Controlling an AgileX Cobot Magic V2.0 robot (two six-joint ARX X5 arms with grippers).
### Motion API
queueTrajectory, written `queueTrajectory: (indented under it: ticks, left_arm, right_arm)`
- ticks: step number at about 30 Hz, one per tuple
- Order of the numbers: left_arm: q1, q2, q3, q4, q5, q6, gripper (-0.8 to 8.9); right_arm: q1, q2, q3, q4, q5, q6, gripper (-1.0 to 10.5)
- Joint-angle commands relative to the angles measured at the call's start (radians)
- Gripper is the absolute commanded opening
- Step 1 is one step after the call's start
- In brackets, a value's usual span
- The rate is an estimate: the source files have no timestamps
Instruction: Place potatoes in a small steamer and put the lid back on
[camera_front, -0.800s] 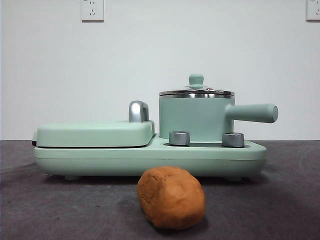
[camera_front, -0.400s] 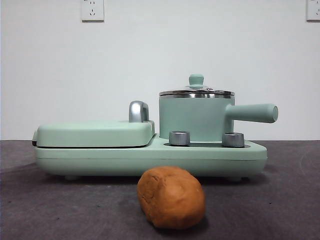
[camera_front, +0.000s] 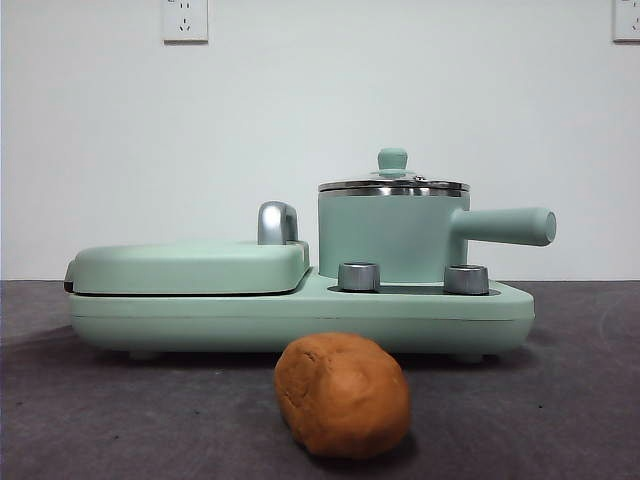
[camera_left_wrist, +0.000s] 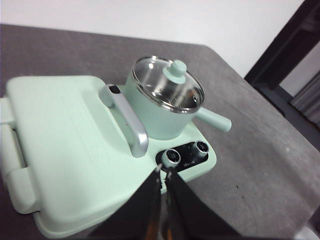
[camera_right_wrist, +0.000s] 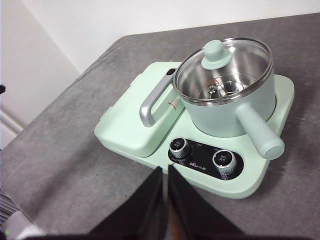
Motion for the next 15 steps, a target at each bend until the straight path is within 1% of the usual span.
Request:
queueTrajectory:
  ticks: [1, 3, 4, 6, 8, 9, 12, 15]
  left_arm:
    - [-0.014, 0.041, 0.028, 0.016, 0.008, 0.013, 0.31]
    - [-0.024, 0.07, 0.028, 0.015, 0.008, 0.014, 0.5]
    - [-0.029, 0.082, 0.028, 0.014, 0.008, 0.014, 0.81]
    - [-0.043, 0.108, 0.028, 0.016, 0.008, 0.013, 1.73]
    - [-0.058, 0.126, 0.028, 0.017, 0.008, 0.013, 2.48]
    - [-0.064, 0.132, 0.028, 0.017, 0.008, 0.013, 3.03]
    - [-0.087, 0.149, 0.028, 0.022, 0.008, 0.013, 4.15]
    - [-0.108, 0.16, 0.028, 0.037, 0.008, 0.013, 4.38]
  right_arm:
    - [0.003, 0.011, 0.018, 0.003, -0.002, -0.033, 0.2]
    - [0.003, 0.014, 0.018, 0.004, -0.001, -0.033, 1.0]
    - [0.003, 0.016, 0.018, 0.004, 0.001, -0.033, 1.5]
    - [0.003, 0.016, 0.018, 0.002, 0.002, -0.033, 2.9]
    - [0.003, 0.016, 0.018, 0.002, 0.003, -0.032, 3.9]
    - [0.003, 0.016, 0.018, 0.002, 0.006, -0.032, 4.2]
    - [0.003, 0.016, 0.018, 0.001, 0.006, -0.032, 4.6]
    - [0.003, 0.016, 0.017, 0.0, 0.006, -0.032, 4.6]
